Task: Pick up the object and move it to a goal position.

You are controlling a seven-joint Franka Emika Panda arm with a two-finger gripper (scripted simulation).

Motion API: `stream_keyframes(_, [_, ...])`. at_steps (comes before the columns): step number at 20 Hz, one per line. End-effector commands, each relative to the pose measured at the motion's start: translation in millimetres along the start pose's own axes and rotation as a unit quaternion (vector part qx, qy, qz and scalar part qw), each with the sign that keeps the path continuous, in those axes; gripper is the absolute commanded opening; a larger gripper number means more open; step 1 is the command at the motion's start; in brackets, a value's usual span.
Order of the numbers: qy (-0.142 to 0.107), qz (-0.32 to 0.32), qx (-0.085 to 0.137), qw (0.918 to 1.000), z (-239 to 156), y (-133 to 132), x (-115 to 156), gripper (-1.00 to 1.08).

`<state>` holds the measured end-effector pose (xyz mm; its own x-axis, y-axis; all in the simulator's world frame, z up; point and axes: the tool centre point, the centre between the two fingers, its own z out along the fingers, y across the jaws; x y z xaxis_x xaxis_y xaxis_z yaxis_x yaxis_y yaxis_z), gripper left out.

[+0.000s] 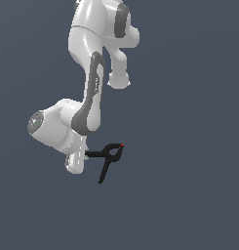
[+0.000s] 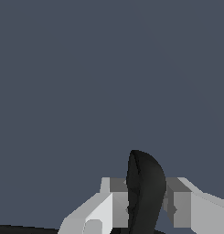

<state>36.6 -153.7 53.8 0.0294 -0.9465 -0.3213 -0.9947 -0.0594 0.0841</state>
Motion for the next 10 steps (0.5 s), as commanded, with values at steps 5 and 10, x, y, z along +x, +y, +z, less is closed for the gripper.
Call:
stream_keyframes(5, [0.000,-0.001,0.002,1.0000,-27,29,-18,-1.00])
stream_keyframes(10, [0.000,-0.001,0.002,1.0000,-50,57,-34,-1.00])
